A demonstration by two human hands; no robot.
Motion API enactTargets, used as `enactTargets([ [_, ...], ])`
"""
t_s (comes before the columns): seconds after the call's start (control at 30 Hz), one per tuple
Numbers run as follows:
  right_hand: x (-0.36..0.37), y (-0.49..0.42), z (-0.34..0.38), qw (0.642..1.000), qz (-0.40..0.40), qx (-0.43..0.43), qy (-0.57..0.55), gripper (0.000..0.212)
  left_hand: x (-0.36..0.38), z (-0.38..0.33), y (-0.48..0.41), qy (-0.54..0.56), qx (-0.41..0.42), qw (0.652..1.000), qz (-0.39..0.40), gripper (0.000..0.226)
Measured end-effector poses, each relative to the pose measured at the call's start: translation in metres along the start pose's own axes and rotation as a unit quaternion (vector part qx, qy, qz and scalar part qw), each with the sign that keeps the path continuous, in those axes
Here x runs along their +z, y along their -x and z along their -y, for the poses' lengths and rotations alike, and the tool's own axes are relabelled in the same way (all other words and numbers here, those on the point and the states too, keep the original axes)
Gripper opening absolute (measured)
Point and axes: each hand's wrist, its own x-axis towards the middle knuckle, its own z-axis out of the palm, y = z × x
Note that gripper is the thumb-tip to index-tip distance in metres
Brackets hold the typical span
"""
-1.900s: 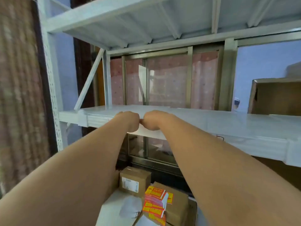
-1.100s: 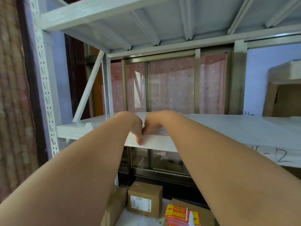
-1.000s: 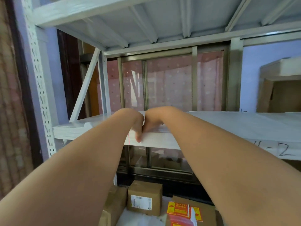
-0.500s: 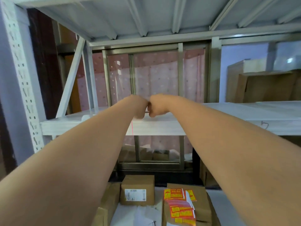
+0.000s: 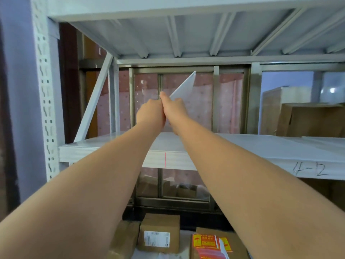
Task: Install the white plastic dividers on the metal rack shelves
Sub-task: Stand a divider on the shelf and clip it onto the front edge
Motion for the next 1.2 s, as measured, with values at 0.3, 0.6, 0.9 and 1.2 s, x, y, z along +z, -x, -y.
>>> enactTargets([
  [0.3,0.023,-0.003,0.003,0.977,-0.093,-0.061,0.181,0.032,0.026,0.083,0.008,-0.042,0.01,0.995,0.089,0.022],
  [0.6,0.056,0.004,-0.018,0.963,0.047,-0.059,0.261,0.082,0.036,0.09,0.006,-0.08,-0.008,0.993,0.091,0.038],
  [0.9,0.061,-0.007,-0.026,0.983,0.03,-0.025,0.179,0.055,0.053,0.106,0.014,-0.116,-0.012,0.988,0.098,0.035],
  [1.2,0.071,-0.008,-0.037,0.983,0.008,-0.036,0.178,0.055,0.063,0.127,0.019,-0.123,-0.004,0.987,0.102,0.031],
])
